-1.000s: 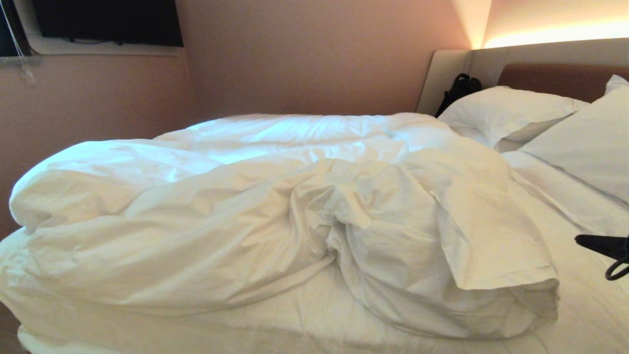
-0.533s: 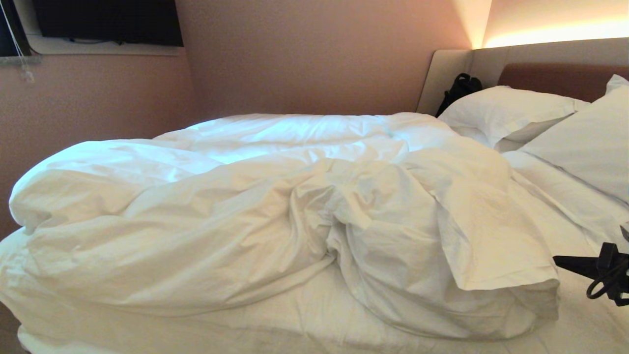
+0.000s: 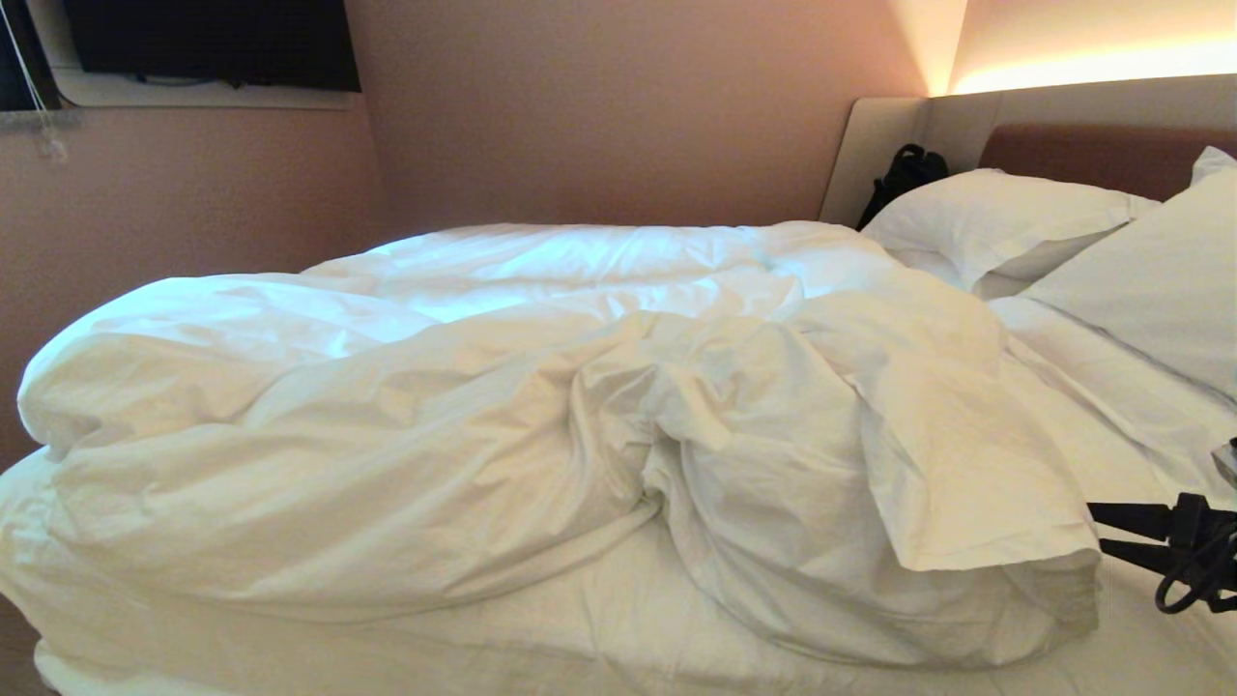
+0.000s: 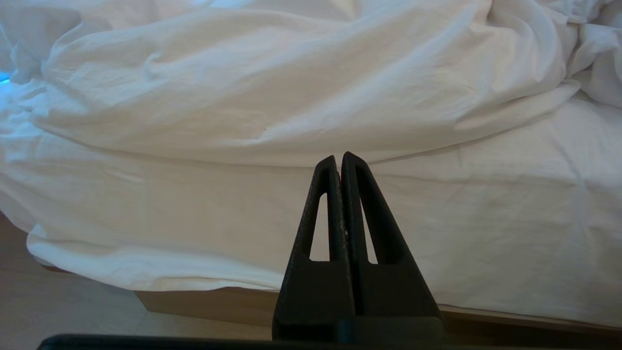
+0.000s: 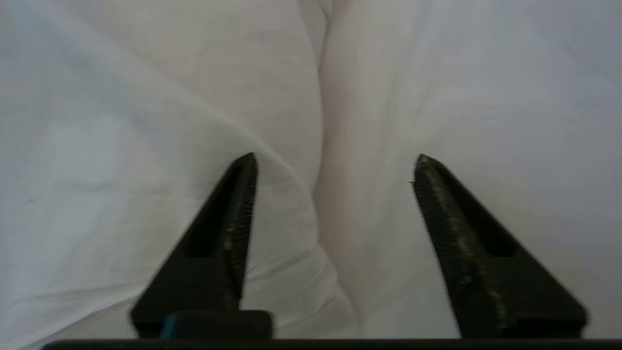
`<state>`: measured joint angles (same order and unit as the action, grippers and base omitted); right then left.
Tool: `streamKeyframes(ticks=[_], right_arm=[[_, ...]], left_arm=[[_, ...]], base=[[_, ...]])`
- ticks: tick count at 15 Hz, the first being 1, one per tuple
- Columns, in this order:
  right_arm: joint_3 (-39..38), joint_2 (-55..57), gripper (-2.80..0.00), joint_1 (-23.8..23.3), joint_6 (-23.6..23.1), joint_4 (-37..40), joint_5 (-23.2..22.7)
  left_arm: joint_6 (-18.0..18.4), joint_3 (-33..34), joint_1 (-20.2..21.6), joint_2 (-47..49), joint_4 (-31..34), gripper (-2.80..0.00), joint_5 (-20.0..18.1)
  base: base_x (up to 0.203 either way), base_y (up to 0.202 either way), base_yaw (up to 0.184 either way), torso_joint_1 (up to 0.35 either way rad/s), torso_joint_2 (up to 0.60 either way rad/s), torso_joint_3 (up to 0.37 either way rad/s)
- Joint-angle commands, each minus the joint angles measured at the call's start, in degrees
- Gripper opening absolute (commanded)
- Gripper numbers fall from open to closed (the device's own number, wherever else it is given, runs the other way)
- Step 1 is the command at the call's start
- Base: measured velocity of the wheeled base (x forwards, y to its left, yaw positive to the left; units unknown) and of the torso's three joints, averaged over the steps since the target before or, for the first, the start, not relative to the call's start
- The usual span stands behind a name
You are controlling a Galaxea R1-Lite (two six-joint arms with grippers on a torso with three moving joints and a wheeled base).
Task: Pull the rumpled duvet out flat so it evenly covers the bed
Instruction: Hold the folded corner of the quilt
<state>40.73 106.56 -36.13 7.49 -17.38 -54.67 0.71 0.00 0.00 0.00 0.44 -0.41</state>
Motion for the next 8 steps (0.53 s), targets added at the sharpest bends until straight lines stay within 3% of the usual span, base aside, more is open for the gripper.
streamKeyframes(ticks=[1, 8], right_arm=[[-0.88, -2.49, 0.00, -0.05, 0.06, -0.16, -0.40], [-3.80, -6.72, 0.00, -0.25, -0.28, -0.29, -4.62]], left_arm=[[0.00, 0.00, 0.00, 0.00, 0.00, -2.80, -0.02], [0.00, 0.00, 0.00, 0.00, 0.00, -2.80, -0.02]], base=[[0.000, 0.000, 0.000, 0.000, 0.00, 0.000], [0.000, 0.000, 0.000, 0.000, 0.00, 0.000]])
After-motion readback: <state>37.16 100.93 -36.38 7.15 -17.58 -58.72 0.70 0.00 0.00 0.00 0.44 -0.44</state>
